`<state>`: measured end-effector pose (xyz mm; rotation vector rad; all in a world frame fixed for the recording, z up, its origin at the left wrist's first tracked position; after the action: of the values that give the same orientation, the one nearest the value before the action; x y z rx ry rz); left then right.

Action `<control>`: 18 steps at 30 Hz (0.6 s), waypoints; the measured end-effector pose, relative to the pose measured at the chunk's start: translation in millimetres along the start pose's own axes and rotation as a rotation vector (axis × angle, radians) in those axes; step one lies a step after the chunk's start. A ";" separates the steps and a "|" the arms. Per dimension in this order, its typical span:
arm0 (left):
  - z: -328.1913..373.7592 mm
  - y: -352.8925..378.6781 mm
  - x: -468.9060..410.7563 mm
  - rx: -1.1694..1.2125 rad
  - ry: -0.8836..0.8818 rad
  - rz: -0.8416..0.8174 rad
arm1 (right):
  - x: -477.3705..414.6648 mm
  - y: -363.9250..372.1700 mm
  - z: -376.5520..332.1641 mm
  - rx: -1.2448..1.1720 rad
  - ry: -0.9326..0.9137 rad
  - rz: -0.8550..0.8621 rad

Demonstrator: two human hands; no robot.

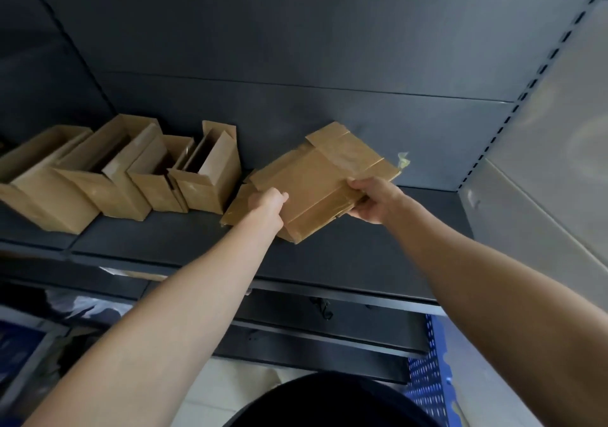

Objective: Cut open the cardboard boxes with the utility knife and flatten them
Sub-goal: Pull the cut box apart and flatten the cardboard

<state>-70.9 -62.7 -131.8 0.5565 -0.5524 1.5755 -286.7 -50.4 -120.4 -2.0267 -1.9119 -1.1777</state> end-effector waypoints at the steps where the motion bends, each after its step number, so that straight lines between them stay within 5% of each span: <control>1: -7.4 -5.8 -2.1 0.068 -0.033 -0.032 | -5.3 5.9 5.4 0.035 0.031 -0.017; 7: -17.5 -67.5 -8.8 -0.200 -0.084 0.091 | -38.3 32.3 22.6 0.316 0.125 -0.006; 15: 41.2 -86.9 -13.2 -0.525 0.270 0.102 | -80.0 66.5 36.5 0.390 0.162 -0.011; 18: 57.0 -84.7 -12.4 -0.665 0.380 0.102 | -91.3 63.2 35.6 0.606 0.173 0.072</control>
<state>16.0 -102.8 -94.3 -0.2709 -0.7675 1.4314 -205.6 -115.5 -173.2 -1.5951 -1.8025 -0.6200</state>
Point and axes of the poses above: each hand's wrist, its own x-axis away from the middle knuckle, its own y-axis out of the palm, z = x × y, the point moved 10 cm from there along -x, towards the middle knuckle, and after that the axes turned 11 degrees about -z, right-handed, at the moved point
